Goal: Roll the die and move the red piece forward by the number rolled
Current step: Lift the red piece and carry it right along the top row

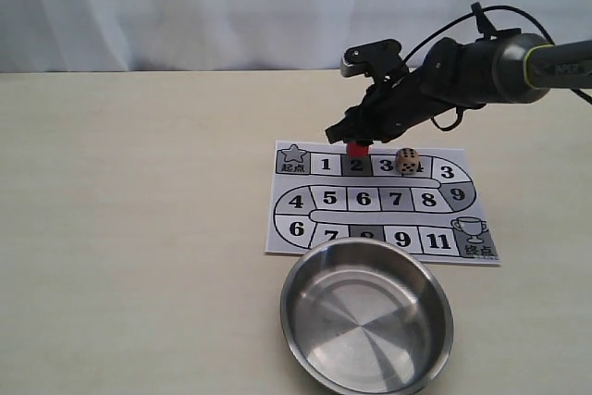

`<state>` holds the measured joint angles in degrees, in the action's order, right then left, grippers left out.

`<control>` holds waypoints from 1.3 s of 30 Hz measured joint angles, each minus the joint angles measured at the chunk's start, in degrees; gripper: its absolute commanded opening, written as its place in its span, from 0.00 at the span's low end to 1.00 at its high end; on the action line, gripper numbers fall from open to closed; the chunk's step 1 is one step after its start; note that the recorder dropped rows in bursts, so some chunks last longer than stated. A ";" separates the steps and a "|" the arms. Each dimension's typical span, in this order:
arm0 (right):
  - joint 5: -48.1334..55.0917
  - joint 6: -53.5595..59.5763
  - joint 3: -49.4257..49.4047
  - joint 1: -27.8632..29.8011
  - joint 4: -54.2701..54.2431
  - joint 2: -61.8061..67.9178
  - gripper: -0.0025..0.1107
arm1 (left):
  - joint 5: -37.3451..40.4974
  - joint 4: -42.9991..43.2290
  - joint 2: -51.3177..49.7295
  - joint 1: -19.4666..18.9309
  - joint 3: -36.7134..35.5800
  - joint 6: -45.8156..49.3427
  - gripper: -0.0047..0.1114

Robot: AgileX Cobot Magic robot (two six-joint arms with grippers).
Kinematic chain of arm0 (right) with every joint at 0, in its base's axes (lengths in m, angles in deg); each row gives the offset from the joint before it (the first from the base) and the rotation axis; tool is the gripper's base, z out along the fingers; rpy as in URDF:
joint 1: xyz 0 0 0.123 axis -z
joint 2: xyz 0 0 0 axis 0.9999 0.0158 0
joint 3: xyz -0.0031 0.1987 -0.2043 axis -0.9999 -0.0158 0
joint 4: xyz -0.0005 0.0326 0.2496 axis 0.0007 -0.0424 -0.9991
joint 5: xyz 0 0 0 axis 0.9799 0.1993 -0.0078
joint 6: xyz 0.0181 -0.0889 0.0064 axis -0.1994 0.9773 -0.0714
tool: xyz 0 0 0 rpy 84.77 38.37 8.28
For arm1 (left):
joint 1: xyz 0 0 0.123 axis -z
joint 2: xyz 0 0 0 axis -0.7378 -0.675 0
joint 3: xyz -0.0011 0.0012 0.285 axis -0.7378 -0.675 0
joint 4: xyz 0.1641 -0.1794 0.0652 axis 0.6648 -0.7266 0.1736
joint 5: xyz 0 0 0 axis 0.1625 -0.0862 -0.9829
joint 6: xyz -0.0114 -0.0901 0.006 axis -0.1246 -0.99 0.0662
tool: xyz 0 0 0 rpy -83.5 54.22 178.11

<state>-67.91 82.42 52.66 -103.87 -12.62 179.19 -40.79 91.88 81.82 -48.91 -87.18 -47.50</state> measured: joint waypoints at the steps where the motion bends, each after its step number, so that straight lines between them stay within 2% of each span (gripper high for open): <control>1: -0.09 0.00 0.00 0.00 0.71 -0.28 0.06 | 0.00 0.00 0.00 0.00 0.00 0.00 0.04; 14: 2.22 -1.10 0.00 3.43 3.09 -0.42 0.06 | 0.00 0.00 0.00 0.00 0.00 0.00 0.04; 39: 2.55 -3.86 0.00 3.43 3.30 -0.69 0.06 | 0.00 0.00 0.00 0.00 0.00 0.00 0.04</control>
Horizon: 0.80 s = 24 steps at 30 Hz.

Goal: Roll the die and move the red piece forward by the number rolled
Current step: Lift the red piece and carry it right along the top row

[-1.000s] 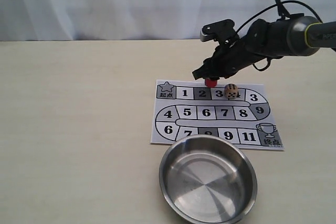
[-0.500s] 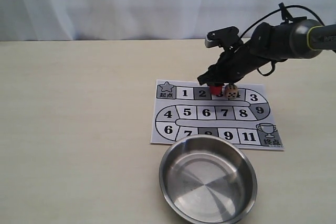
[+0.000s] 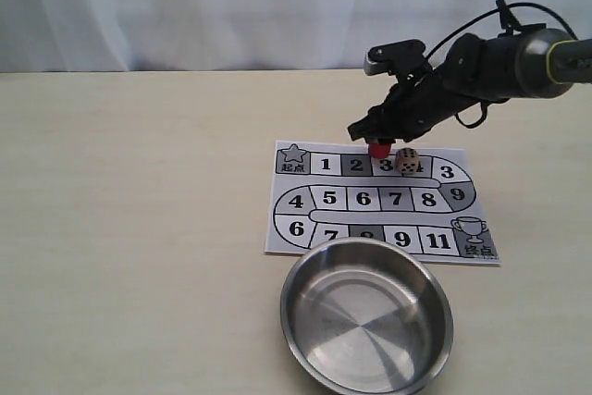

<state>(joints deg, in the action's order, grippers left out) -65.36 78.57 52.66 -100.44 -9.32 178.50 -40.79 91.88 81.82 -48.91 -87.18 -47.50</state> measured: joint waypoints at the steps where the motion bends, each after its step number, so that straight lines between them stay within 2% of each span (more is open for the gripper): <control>1: 0.00 -0.24 0.00 0.00 0.00 -0.62 0.06 | 0.00 0.00 0.00 0.00 0.00 0.00 0.04; 7: 1.38 -1.22 0.00 0.38 0.00 -4.84 0.06 | 0.00 0.00 0.00 0.00 0.00 0.00 0.04; 15: 7.16 -4.67 -1.78 8.87 0.75 -6.02 0.06 | 0.00 0.00 0.00 0.00 0.00 0.00 0.04; 24: -1.80 -2.68 -7.78 9.22 0.33 -5.29 0.06 | 0.00 0.00 0.00 0.00 0.00 0.00 0.04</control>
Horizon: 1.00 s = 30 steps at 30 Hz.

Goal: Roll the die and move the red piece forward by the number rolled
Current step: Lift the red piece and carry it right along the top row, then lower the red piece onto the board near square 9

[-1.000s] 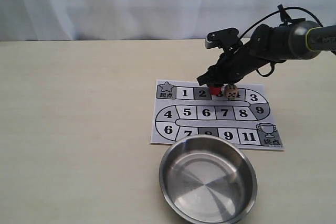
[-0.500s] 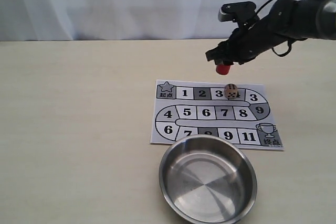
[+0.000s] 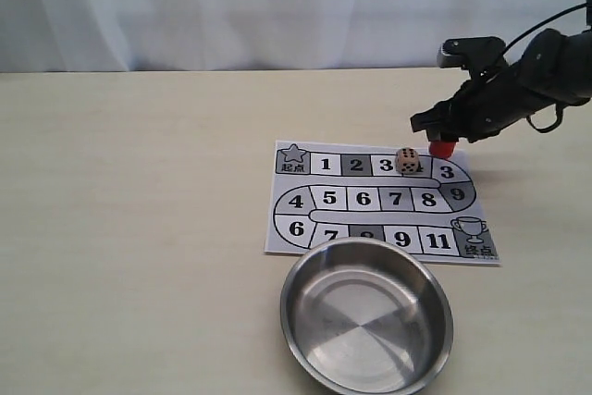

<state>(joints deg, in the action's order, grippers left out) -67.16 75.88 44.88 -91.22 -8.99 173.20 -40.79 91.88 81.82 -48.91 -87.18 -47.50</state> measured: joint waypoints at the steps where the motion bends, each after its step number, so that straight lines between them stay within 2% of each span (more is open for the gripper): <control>1: -0.43 0.38 0.00 0.00 -0.75 0.85 0.06 | 0.00 0.00 0.00 0.00 0.00 0.00 0.04; 10: -1.37 5.22 -0.16 0.00 -6.10 2.45 0.06 | 0.00 0.00 0.00 0.00 0.00 0.00 0.04; 30: -1.51 5.90 -0.16 0.00 -6.84 3.26 0.06 | 0.00 0.00 0.00 0.00 0.00 0.00 0.04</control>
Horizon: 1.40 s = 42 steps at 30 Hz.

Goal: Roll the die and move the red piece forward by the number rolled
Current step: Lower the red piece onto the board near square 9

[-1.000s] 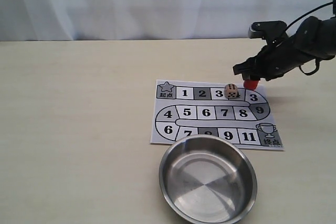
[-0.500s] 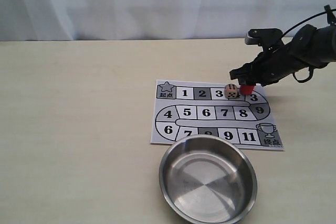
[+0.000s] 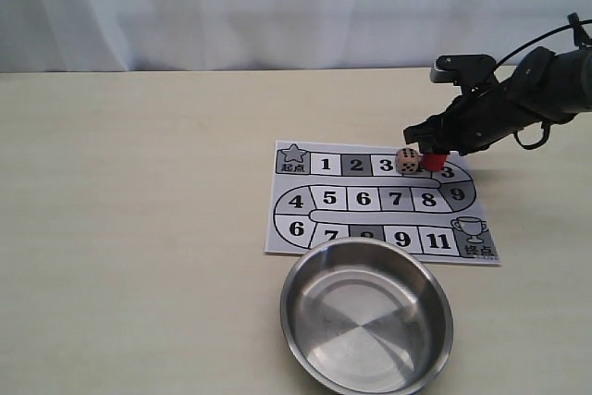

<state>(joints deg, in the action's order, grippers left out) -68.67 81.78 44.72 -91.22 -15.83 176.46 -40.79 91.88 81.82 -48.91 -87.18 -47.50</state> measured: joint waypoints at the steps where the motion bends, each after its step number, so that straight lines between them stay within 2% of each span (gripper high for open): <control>1: 0.00 0.00 0.00 0.00 0.00 0.00 0.06 | 0.00 0.00 0.00 0.00 0.00 0.00 0.04; 13: 3.38 -0.09 0.00 0.13 1.60 -4.12 0.06 | 0.00 0.00 0.00 0.00 0.00 0.00 0.04; 17: 3.93 -4.12 -1.51 1.37 4.76 -4.12 0.06 | 0.00 0.00 0.00 0.00 0.00 0.00 0.04; 24: -1.84 -4.98 -6.39 1.77 5.52 -3.99 0.06 | 0.00 0.00 0.00 0.00 0.00 0.00 0.04; 30: -2.20 -4.98 -6.51 1.77 5.52 -3.81 0.06 | 0.00 0.00 0.00 0.00 0.00 0.00 0.04; 42: 2.72 -4.98 -9.09 1.77 5.52 -11.19 0.06 | 0.00 0.00 0.00 0.00 0.00 0.00 0.04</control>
<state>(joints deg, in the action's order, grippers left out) -65.95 76.80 35.62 -89.45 -10.31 165.27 -40.79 91.88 81.82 -48.91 -87.18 -47.50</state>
